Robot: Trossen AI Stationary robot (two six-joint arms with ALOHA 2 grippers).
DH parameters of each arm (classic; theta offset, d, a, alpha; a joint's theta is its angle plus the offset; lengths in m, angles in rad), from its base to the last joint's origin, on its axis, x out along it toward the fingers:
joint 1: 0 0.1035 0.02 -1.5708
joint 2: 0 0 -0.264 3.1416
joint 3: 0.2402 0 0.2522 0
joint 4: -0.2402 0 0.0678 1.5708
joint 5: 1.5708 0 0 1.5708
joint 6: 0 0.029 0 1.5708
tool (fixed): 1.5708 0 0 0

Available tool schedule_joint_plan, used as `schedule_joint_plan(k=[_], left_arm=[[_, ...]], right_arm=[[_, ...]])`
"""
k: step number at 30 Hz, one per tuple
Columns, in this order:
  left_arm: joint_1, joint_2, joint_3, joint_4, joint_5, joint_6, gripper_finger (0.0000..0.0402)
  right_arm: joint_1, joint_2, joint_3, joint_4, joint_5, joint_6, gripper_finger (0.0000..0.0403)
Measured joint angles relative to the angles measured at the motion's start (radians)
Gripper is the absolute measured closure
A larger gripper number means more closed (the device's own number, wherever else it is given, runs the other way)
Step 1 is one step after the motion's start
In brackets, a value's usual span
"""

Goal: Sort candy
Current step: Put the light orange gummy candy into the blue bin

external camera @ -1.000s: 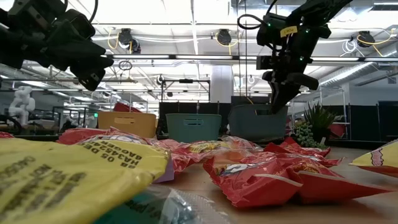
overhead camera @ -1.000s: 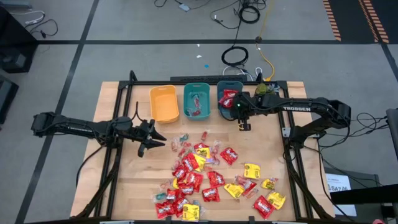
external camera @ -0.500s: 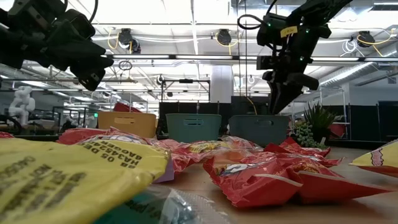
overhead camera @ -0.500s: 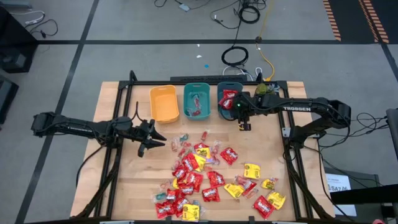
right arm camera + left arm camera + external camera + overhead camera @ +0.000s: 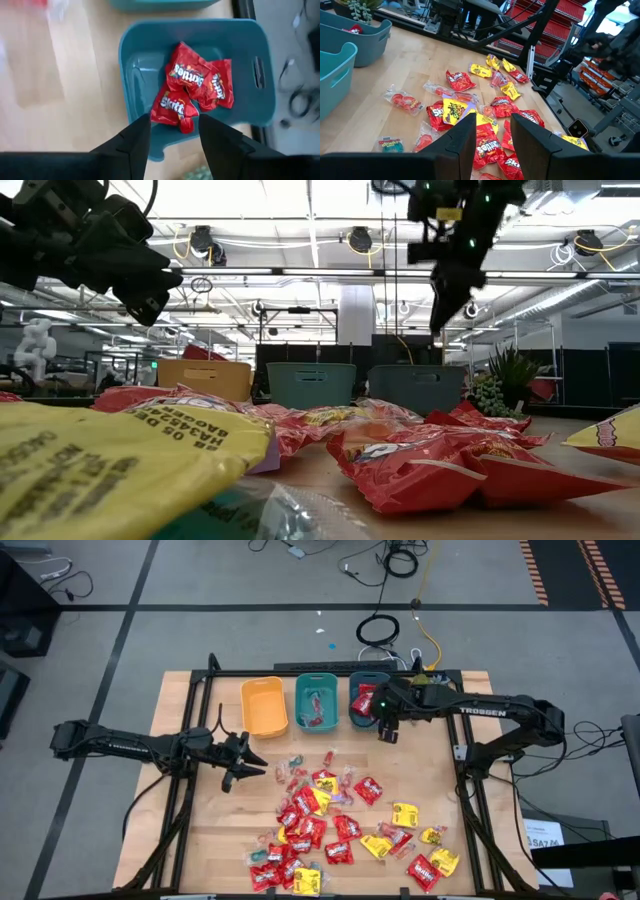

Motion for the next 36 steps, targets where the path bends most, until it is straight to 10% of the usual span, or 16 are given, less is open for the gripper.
schedule_joint_plan(k=[12,28,36], left_arm=[[0.000,0.000,0.000,0.000,0.000,0.000,0.0272],[0.000,0.000,0.000,0.001,0.000,-0.179,0.0272],[-0.011,0.000,0.065,-0.083,-0.093,-0.034,0.0272]], right_arm=[[0.116,-0.003,0.081,-0.109,-0.058,0.758,0.0243],[0.788,-0.007,0.072,-0.176,0.415,1.500,0.0243],[0.973,-0.005,0.072,-0.225,0.572,1.712,0.0243]])
